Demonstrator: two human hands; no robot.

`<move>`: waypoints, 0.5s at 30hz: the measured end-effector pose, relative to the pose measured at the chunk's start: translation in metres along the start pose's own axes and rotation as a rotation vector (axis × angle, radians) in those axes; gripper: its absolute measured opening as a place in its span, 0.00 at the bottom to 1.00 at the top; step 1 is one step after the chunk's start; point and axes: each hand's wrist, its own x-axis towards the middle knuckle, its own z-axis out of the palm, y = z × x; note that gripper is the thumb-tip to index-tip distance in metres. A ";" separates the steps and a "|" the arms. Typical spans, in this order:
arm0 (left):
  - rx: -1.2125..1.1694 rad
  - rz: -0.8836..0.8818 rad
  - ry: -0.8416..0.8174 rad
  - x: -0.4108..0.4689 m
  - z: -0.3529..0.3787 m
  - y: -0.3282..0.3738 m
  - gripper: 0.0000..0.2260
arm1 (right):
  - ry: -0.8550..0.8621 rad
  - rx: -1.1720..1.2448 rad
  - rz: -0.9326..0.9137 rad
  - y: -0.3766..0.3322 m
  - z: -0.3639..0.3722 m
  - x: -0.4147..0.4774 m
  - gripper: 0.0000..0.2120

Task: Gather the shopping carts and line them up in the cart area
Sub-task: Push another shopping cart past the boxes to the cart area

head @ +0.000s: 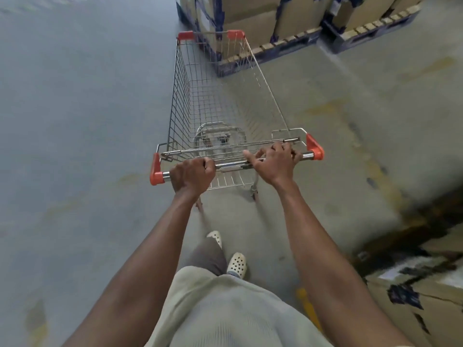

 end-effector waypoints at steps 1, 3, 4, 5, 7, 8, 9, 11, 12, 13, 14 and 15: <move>0.001 -0.020 0.015 0.015 -0.001 0.000 0.22 | 0.001 -0.005 -0.021 -0.006 0.002 0.017 0.28; 0.009 -0.042 0.052 0.043 -0.003 -0.002 0.21 | 0.015 -0.005 -0.055 -0.017 0.007 0.051 0.29; 0.017 -0.046 0.079 0.058 -0.003 -0.003 0.21 | 0.024 -0.006 -0.067 -0.024 0.010 0.067 0.29; 0.026 -0.046 0.115 0.072 -0.002 -0.004 0.21 | 0.032 -0.010 -0.078 -0.030 0.012 0.084 0.29; 0.046 -0.046 0.204 0.102 0.001 -0.010 0.21 | 0.046 -0.022 -0.096 -0.045 0.018 0.116 0.29; 0.053 -0.047 0.235 0.118 0.003 -0.014 0.21 | 0.060 -0.027 -0.104 -0.052 0.022 0.132 0.29; 0.055 -0.045 0.250 0.135 0.006 -0.018 0.21 | 0.071 -0.027 -0.111 -0.060 0.025 0.149 0.29; 0.039 -0.022 0.268 0.167 0.009 -0.026 0.21 | 0.083 -0.016 -0.122 -0.075 0.030 0.180 0.28; 0.029 -0.015 0.286 0.182 0.008 -0.028 0.21 | 0.090 -0.016 -0.123 -0.082 0.032 0.196 0.27; 0.023 -0.013 0.302 0.198 0.008 -0.030 0.21 | 0.099 -0.018 -0.116 -0.092 0.034 0.212 0.27; 0.018 -0.015 0.310 0.214 0.007 -0.033 0.20 | 0.104 -0.020 -0.102 -0.101 0.035 0.228 0.26; 0.018 -0.020 0.315 0.231 0.007 -0.036 0.20 | 0.105 -0.020 -0.091 -0.111 0.036 0.244 0.25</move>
